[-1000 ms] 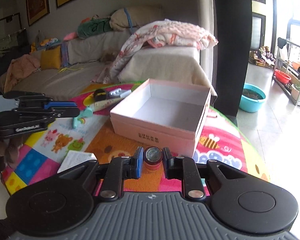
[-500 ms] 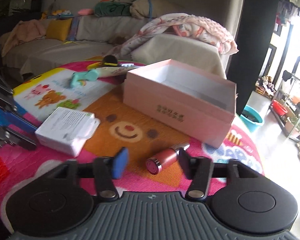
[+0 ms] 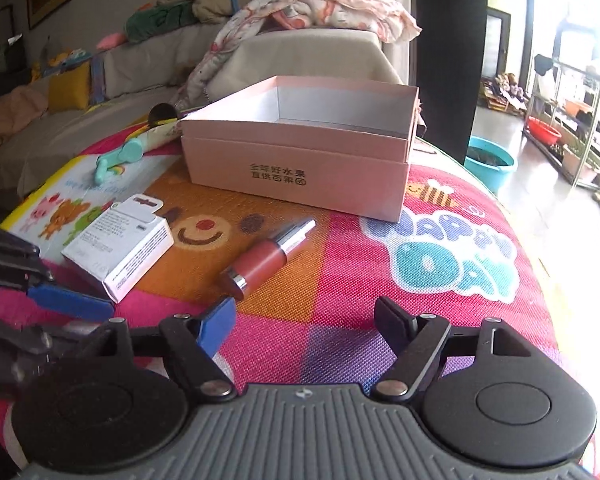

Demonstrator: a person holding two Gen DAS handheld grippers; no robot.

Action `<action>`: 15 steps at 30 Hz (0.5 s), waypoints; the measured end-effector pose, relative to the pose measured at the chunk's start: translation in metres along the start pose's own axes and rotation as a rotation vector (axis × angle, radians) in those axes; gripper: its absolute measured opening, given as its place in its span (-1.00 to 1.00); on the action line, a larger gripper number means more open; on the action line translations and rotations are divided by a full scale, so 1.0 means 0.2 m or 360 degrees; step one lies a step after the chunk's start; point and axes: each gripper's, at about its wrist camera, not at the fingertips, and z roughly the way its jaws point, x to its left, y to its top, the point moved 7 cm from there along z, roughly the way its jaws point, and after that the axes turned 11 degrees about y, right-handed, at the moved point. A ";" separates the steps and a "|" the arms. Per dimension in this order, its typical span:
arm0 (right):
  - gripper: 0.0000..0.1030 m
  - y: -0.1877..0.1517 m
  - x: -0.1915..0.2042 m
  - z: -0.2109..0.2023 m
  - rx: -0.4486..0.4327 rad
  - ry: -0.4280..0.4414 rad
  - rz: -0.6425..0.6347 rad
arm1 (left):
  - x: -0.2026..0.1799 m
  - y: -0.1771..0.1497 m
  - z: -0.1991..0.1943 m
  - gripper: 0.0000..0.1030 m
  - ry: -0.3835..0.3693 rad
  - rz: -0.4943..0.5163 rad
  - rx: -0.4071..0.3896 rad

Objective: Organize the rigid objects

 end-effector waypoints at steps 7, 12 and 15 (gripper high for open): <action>0.50 0.01 -0.02 -0.02 -0.0036 0.0044 0.0052 | -0.10 -0.03 -0.03 0.60 -0.0002 0.0035 -0.0045; 0.50 0.01 -0.07 -0.05 -0.0097 0.0069 0.0165 | 0.01 0.04 -0.21 0.52 0.0348 0.0033 -0.0287; 0.50 0.01 -0.08 -0.05 -0.0114 0.0081 0.0204 | 0.20 0.07 -0.18 0.52 0.0599 -0.0156 -0.0271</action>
